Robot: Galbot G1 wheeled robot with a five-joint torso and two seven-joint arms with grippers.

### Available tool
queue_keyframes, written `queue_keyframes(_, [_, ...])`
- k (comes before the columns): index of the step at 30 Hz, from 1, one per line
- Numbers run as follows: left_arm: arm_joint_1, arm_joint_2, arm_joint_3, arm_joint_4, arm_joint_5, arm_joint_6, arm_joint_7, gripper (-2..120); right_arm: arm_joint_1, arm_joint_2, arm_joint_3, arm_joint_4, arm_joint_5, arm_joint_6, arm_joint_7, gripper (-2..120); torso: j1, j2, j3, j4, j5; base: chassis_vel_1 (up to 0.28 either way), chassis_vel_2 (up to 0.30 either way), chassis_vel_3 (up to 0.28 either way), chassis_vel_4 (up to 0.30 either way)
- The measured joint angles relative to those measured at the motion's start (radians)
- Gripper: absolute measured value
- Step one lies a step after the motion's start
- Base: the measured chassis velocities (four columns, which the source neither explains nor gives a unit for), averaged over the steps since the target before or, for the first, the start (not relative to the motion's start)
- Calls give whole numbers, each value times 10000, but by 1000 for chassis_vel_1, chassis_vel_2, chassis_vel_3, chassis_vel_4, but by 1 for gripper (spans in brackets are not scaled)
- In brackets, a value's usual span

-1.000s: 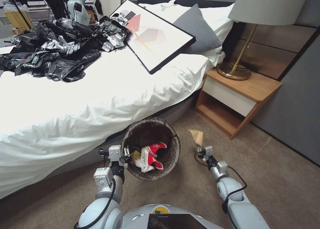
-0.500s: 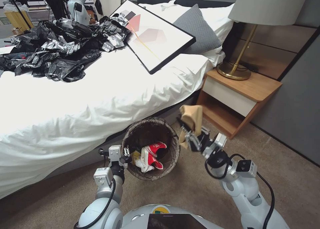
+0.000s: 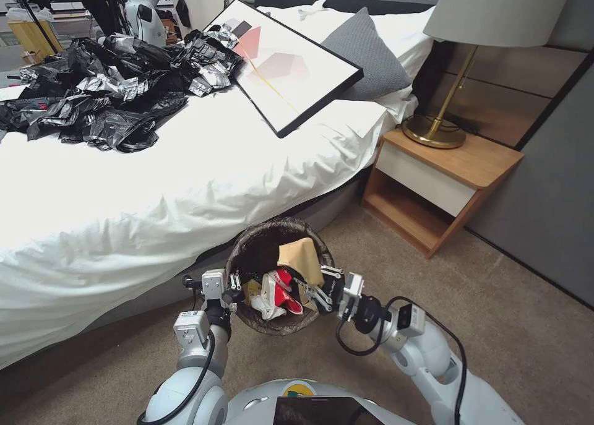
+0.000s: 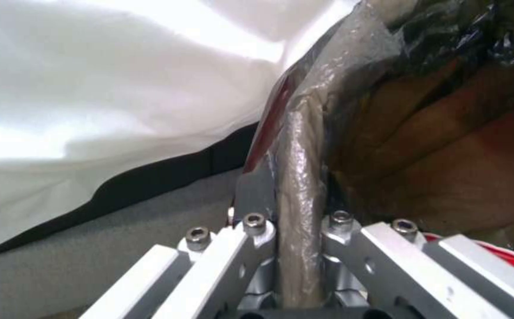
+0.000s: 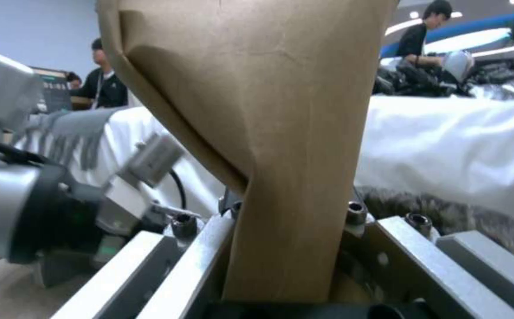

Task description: Pick up the trash bin, then pick up the garbage from the floor and place it into the trash bin.

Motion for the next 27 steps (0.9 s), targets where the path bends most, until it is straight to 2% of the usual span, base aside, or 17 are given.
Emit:
queue_keyframes(20, [-1,0,0,0,0,0,0,2,997,665,-730,-1551,-602,-339,589,9,0,0,1,0,-1,0,0,0,0])
queue_keyframes(23, [-1,0,0,0,0,0,0,2,1027,708,-801,-1654,-706,-354,746,13,0,0,1,-1,-1,0,0,0,0])
queue_keyframes(25, [0,0,0,0,0,0,0,2,1076,763,-847,-1674,-756,-357,854,25,0,0,0,-1,-1,0,0,0,0])
queue_keyframes(26, [0,0,0,0,0,0,0,2,1076,763,-847,-1674,-756,-357,854,25,0,0,0,-1,-1,0,0,0,0])
queue_keyframes(27, [-1,0,0,0,0,0,0,2,1106,786,-863,-1676,-775,-360,879,31,0,0,0,0,-1,0,0,0,0])
